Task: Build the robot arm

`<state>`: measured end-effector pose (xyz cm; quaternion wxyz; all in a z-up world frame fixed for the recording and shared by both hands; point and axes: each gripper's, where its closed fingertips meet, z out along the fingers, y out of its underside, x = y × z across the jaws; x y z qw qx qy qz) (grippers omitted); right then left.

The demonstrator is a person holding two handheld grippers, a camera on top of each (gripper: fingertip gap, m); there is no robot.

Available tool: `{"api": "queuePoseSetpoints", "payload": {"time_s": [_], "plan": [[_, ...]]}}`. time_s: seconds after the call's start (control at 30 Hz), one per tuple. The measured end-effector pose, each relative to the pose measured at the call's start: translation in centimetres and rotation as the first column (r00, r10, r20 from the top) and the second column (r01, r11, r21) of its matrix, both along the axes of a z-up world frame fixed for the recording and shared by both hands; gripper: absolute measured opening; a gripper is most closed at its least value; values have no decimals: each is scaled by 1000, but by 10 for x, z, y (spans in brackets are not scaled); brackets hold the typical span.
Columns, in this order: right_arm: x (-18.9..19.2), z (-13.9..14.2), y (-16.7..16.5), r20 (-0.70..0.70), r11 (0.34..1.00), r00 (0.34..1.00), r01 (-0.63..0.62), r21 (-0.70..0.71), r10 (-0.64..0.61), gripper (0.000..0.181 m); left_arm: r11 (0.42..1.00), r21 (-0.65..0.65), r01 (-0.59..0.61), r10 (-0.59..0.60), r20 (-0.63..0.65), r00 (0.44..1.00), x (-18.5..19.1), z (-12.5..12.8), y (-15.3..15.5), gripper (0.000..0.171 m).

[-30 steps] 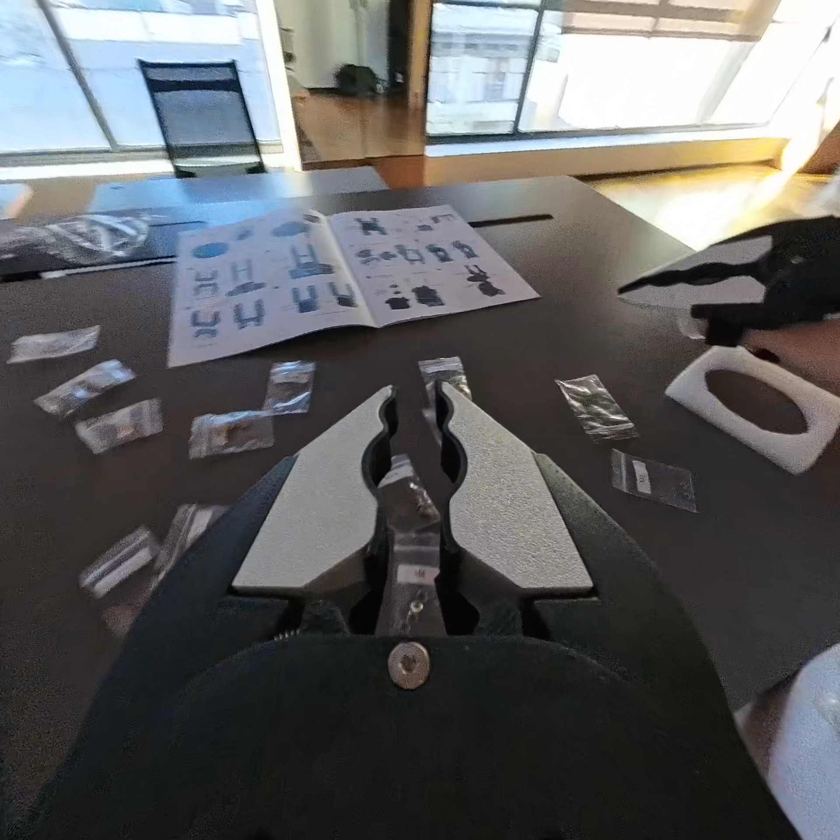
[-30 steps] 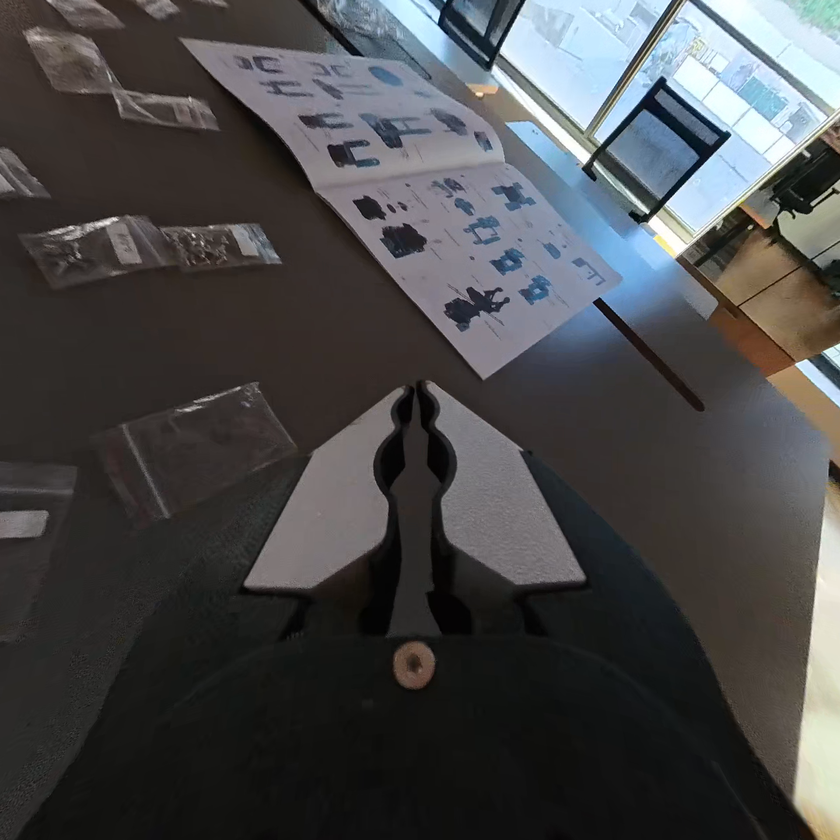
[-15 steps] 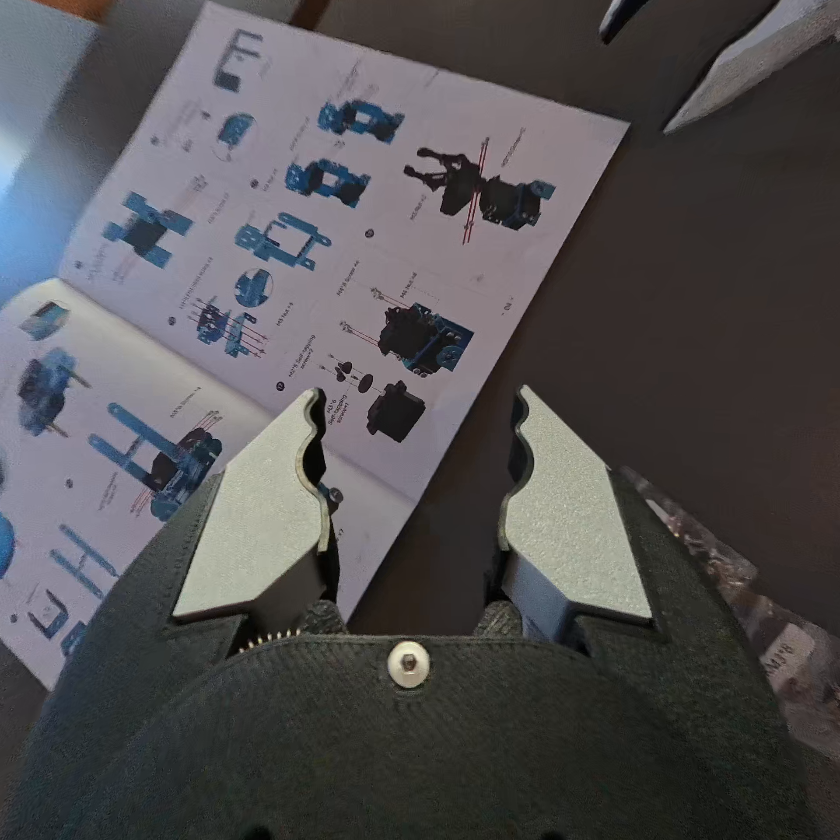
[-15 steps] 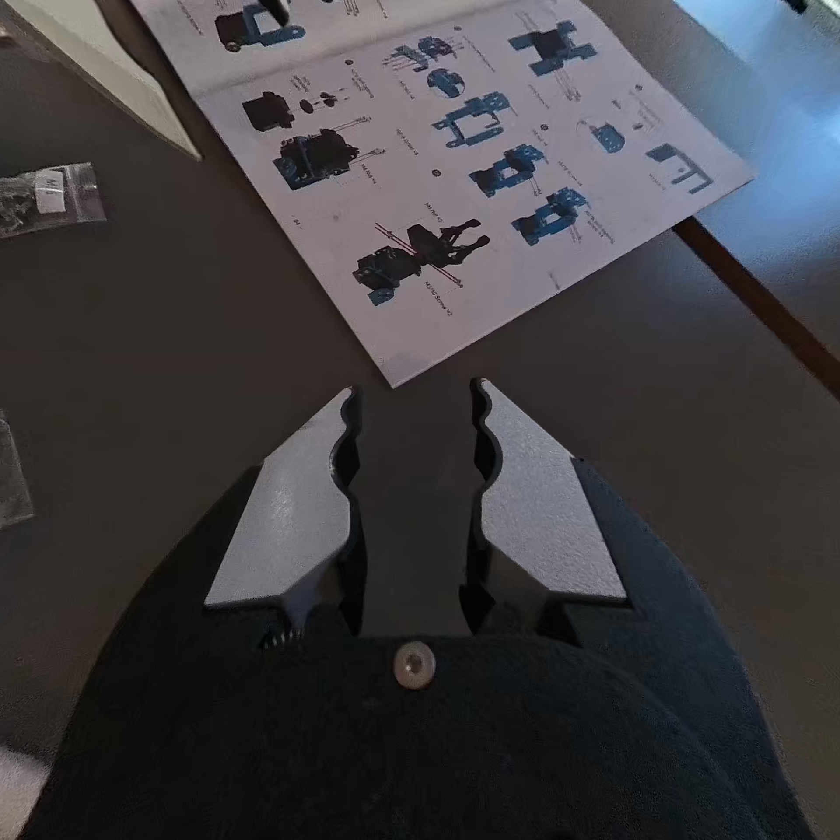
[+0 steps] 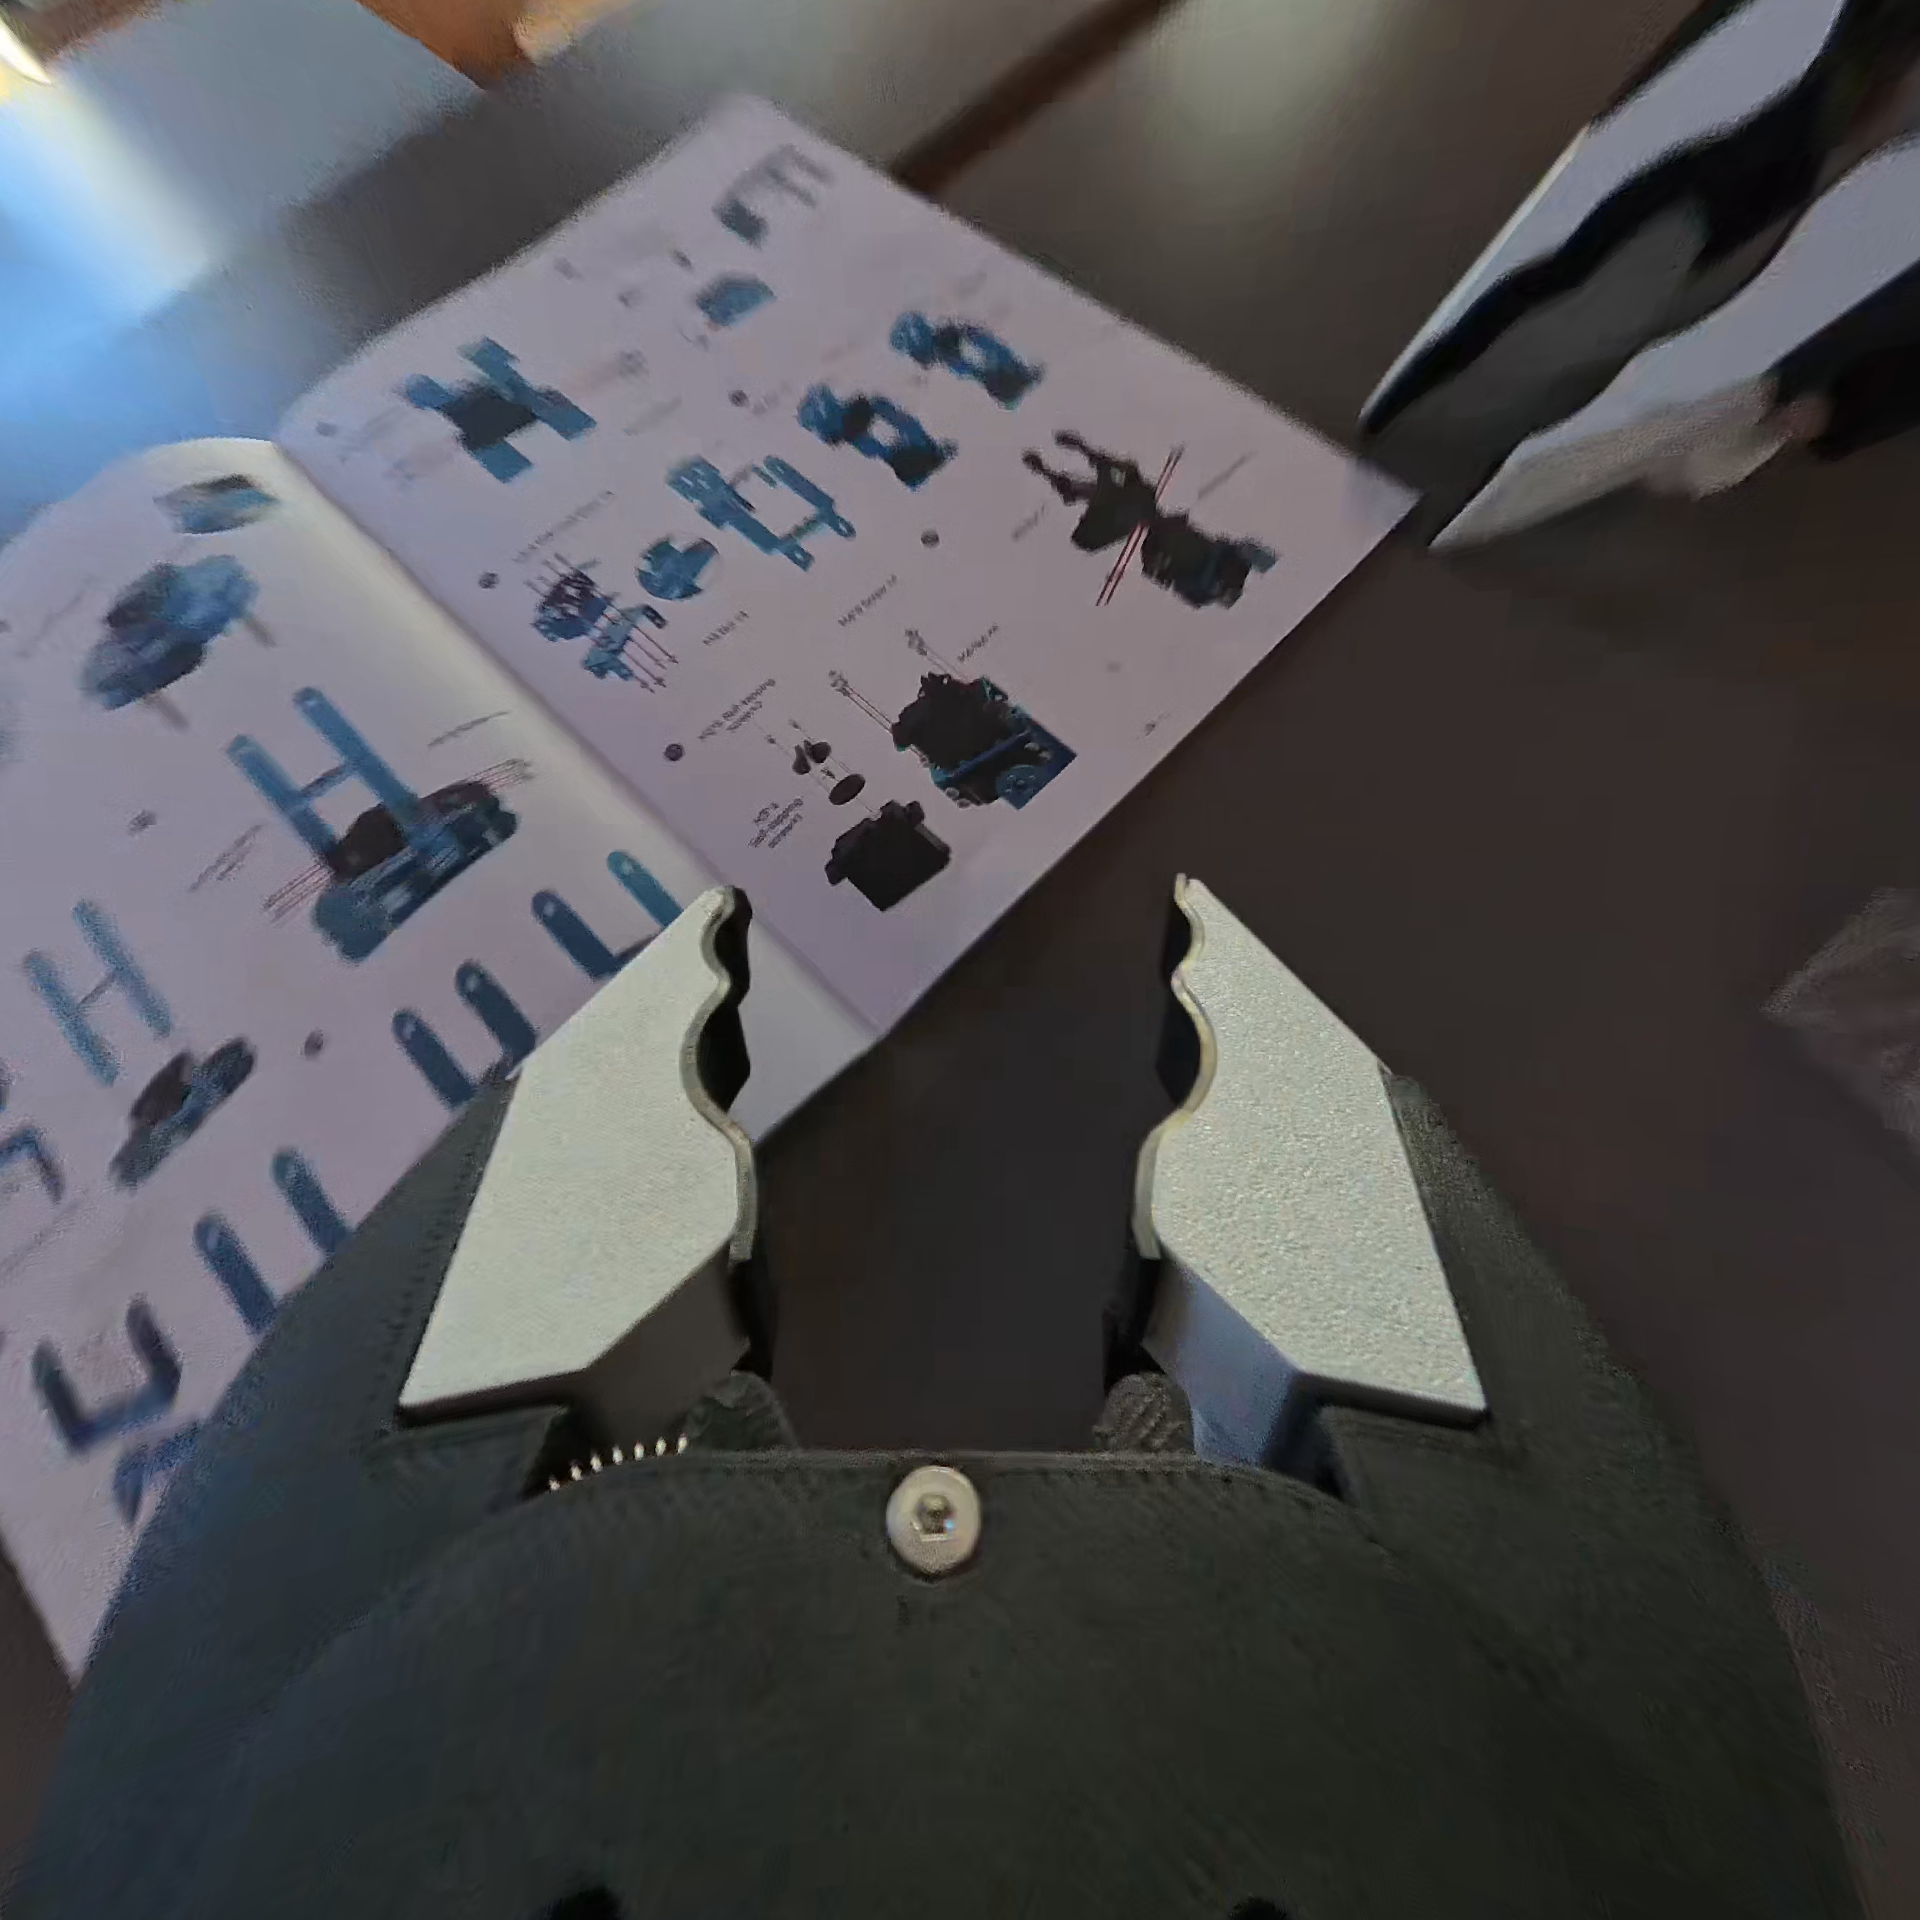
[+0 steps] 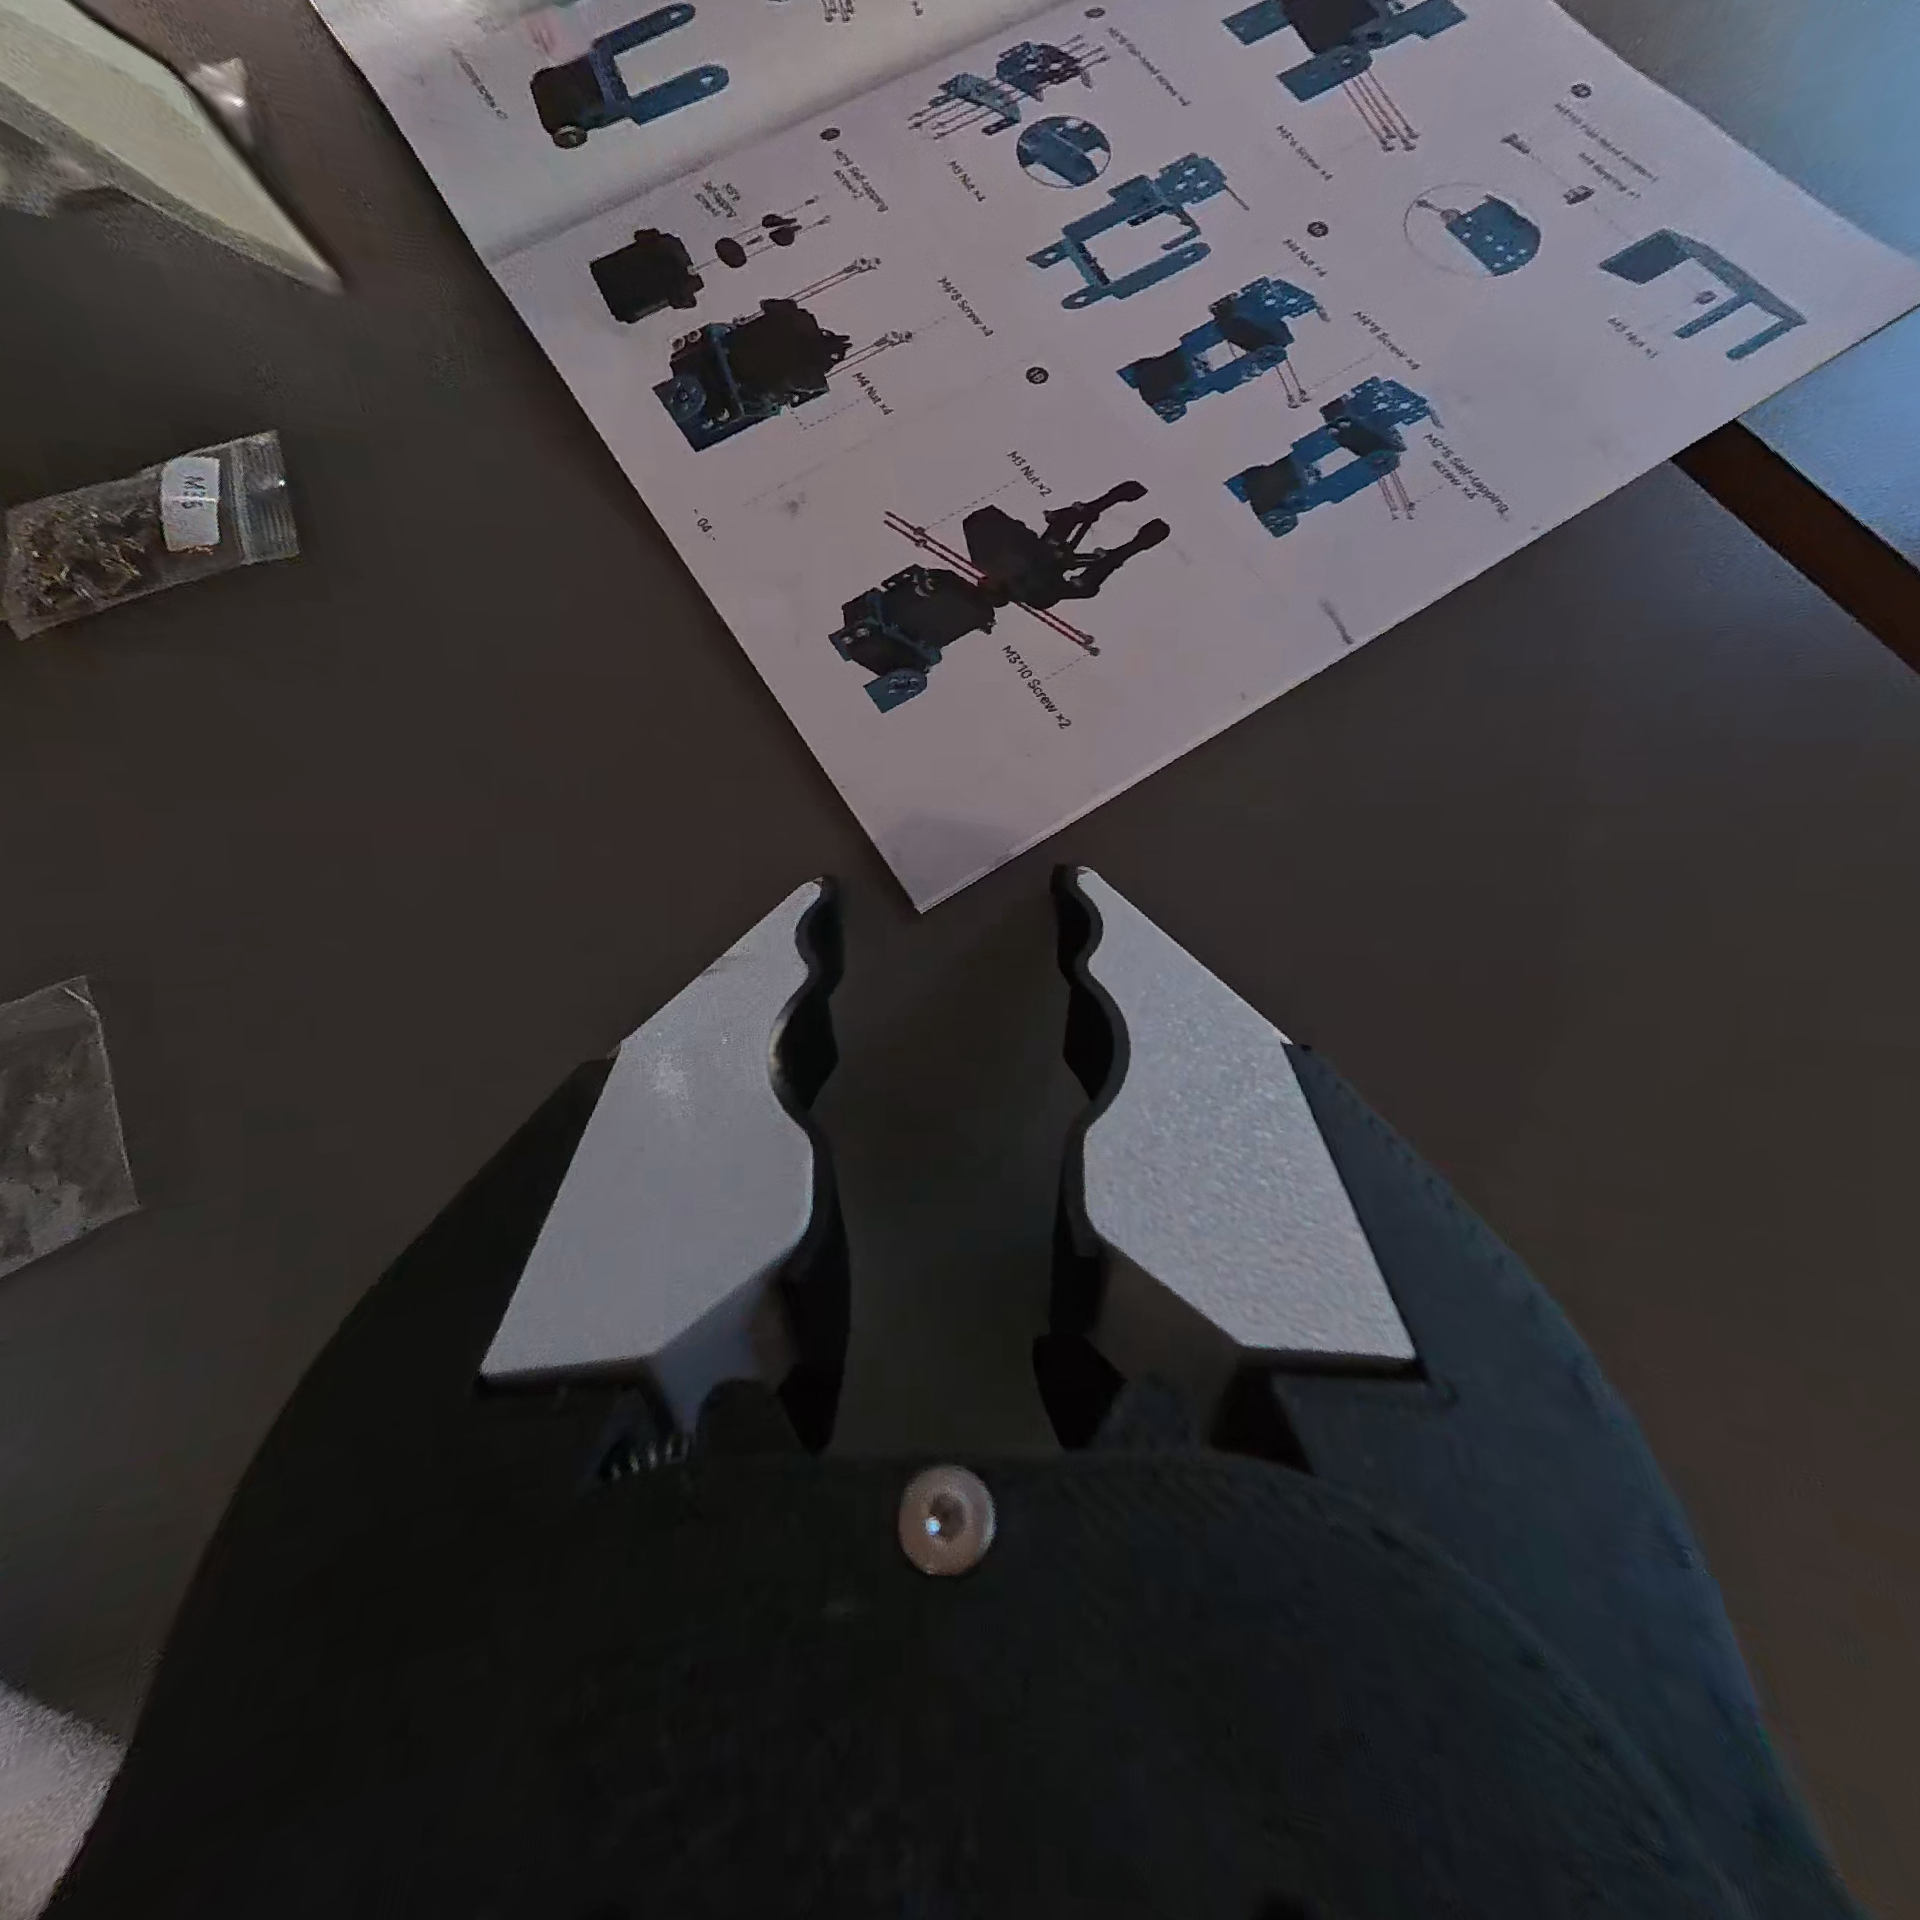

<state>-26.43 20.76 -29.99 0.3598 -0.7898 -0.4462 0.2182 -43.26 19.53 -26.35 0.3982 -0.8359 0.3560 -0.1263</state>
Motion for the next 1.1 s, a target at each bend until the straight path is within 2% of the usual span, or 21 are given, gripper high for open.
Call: {"api": "queuePoseSetpoints", "payload": {"time_s": [0.07, 0.13, 0.23, 0.3, 0.37, 0.43, 0.5, 0.6, 0.63, 0.7, 0.83, 0.93, 1.0, 1.1], "plan": [[0, 1, 0, 6, 1000, 1000, 10, 12, -11, 42, 991, 59, -119, 114, 96, 989, -14, 30, -28, 78], [0, 1, 0, 27, 1000, 1000, 10, 29, -11, 44, 964, 83, -251, 235, 168, 957, -37, 52, -72, 78], [12, 11, -4, 190, 997, 981, 18, 79, -33, 54, 925, 90, -370, 341, 234, 910, -77, 62, -150, 77], [6, 39, -13, 212, 985, 974, 44, 164, -79, 56, 885, 99, -455, 426, 224, 877, -119, 60, -193, 76], [-24, 71, -34, 137, 975, 985, 79, 207, -109, 56, 840, 92, -536, 509, 212, 834, -168, 60, -229, 78], [-76, 97, -62, 38, 973, 995, 78, 217, -88, 57, 785, 83, -613, 583, 234, 778, -218, 67, -256, 81], [-135, 111, -90, 4, 967, 999, 32, 253, -35, 59, 735, 84, -673, 632, 275, 725, -261, 79, -275, 82], [-229, 124, -130, -39, 951, 998, -35, 306, 49, 62, 675, 137, -725, 663, 319, 677, -313, 100, -298, 82], [-261, 124, -150, -44, 945, 991, -106, 310, 126, 62, 661, 162, -733, 665, 325, 672, -325, 105, -304, 80], [-312, 123, -178, -61, 932, 978, -172, 318, 202, 62, 632, 184, -753, 688, 316, 654, -347, 107, -313, 80], [-385, 115, -212, -52, 912, 959, -248, 328, 279, 62, 628, 100, -771, 717, 309, 624, -369, 96, -325, 80], [-428, 119, -216, 33, 887, 953, -294, 357, 302, 64, 611, 123, -782, 730, 296, 616, -388, 111, -324, 81], [-464, 165, -215, 10, 850, 946, -295, 436, 323, 64, 593, 207, -778, 730, 268, 628, -404, 147, -314, 85], [-508, 257, -212, -70, 798, 945, -229, 558, 320, 66, 541, 365, -758, 730, 244, 639, -424, 223, -298, 84]]}}
